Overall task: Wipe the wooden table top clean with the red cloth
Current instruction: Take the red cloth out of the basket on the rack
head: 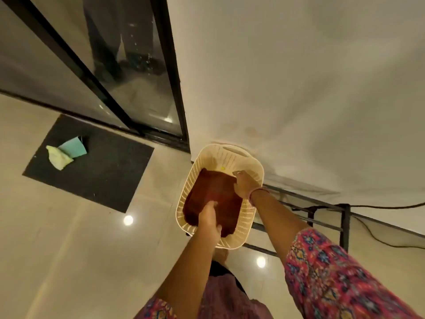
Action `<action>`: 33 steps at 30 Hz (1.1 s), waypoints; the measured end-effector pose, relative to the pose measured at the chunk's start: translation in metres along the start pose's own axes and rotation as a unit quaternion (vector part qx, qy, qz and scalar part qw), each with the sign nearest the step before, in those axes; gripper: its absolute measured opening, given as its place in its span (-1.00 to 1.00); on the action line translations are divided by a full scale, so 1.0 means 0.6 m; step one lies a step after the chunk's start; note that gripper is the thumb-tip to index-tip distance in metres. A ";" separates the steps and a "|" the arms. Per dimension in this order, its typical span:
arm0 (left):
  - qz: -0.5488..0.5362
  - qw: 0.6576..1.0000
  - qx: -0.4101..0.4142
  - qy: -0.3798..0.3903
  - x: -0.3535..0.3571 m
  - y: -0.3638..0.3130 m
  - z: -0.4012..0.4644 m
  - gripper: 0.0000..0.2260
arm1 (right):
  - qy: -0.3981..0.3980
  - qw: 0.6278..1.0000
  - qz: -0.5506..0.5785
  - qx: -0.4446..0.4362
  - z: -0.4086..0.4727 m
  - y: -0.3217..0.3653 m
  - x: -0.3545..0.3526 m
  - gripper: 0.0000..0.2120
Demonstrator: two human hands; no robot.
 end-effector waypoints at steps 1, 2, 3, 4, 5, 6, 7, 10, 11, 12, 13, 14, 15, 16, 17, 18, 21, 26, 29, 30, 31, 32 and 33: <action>-0.002 1.000 0.002 -0.017 0.002 -0.001 0.018 -0.53 | -0.001 1.000 -0.018 -0.001 0.016 -0.005 0.013 -0.49; -0.005 0.999 0.002 -0.035 0.004 -0.001 0.035 -0.54 | -0.002 1.000 -0.029 -0.002 0.029 -0.008 0.020 -0.49; -0.010 0.999 0.000 -0.042 0.004 0.000 0.048 -0.54 | 0.001 0.999 -0.042 0.005 0.045 -0.016 0.033 -0.50; -0.022 0.999 0.001 -0.041 0.002 0.001 0.061 -0.56 | 0.005 0.998 -0.054 0.010 0.053 -0.018 0.039 -0.50; -0.032 0.999 -0.001 -0.038 0.003 0.004 0.067 -0.59 | 0.000 0.998 -0.070 0.007 0.064 -0.023 0.048 -0.49; -0.046 0.998 -0.001 -0.036 0.003 0.008 0.077 -0.62 | -0.007 0.997 -0.082 0.003 0.070 -0.024 0.055 -0.48; -0.056 0.998 -0.003 -0.034 0.004 0.010 0.082 -0.64 | -0.021 0.996 -0.085 -0.001 0.080 -0.027 0.061 -0.46; -0.075 0.997 -0.008 -0.030 0.009 0.013 0.090 -0.66 | -0.054 0.995 -0.089 -0.007 0.096 -0.028 0.062 -0.52; -0.078 0.997 -0.009 -0.029 0.009 0.014 0.089 -0.67 | -0.045 0.994 -0.100 -0.022 0.098 -0.026 0.060 -0.56; -0.081 0.996 -0.011 -0.028 0.010 0.014 0.086 -0.68 | -0.030 0.993 -0.108 -0.047 0.095 -0.021 0.056 -0.61; -0.084 0.996 -0.013 -0.028 0.009 0.015 0.083 -0.69 | -0.018 0.991 -0.110 -0.078 0.090 -0.015 0.051 -0.67; -0.087 0.996 -0.014 -0.028 0.007 0.015 0.080 -0.70 | -0.014 0.990 -0.099 -0.095 0.084 -0.011 0.044 -0.77; -0.087 0.996 -0.014 -0.028 0.006 0.015 0.074 -0.71 | -0.009 0.990 -0.084 -0.109 0.077 -0.006 0.037 -0.90; -0.091 0.995 -0.014 -0.028 0.005 0.014 0.065 -0.71 | -0.001 0.992 -0.065 -0.109 0.069 -0.003 0.030 -0.79; -0.094 0.995 -0.014 -0.024 0.003 0.013 0.055 -0.70 | 0.010 0.993 -0.042 -0.114 0.059 0.001 0.022 -0.68; -0.096 0.995 -0.014 -0.019 0.000 0.013 0.045 -0.68 | 0.020 0.994 -0.017 -0.107 0.048 0.004 0.014 -0.66; -0.095 0.995 -0.015 -0.004 -0.007 0.016 0.009 -0.62 | 0.030 0.994 0.023 -0.104 0.007 0.010 -0.011 -0.84; -0.069 0.998 0.008 0.003 -0.028 0.015 -0.056 -0.63 | 0.024 0.986 0.136 -0.094 -0.073 0.026 -0.076 -0.67; -0.066 0.997 0.036 0.015 -0.048 0.001 -0.102 -0.68 | 0.010 0.972 0.217 -0.088 -0.130 0.040 -0.140 -0.67; -0.076 0.996 0.045 0.025 -0.054 -0.007 -0.115 -0.68 | 0.014 0.963 0.256 -0.083 -0.149 0.045 -0.162 -0.67; -0.081 0.994 0.058 0.036 -0.061 -0.017 -0.132 -0.66 | 0.022 0.952 0.297 -0.076 -0.171 0.050 -0.186 -0.69; -0.078 0.993 0.076 0.047 -0.069 -0.028 -0.147 -0.65 | 0.035 0.939 0.335 -0.071 -0.194 0.057 -0.209 -0.70; -0.070 0.991 0.100 0.060 -0.077 -0.040 -0.164 -0.66 | 0.046 0.928 0.364 -0.070 -0.215 0.062 -0.233 -0.72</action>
Point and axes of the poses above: each hand's wrist, its own z-axis towards the middle knuckle, its own x-axis out of the palm, y = z × x, the point moved 1 cm from there along z, towards the middle knuckle, and after that the axes turned 10 degrees about -y, right-handed, at the moved point
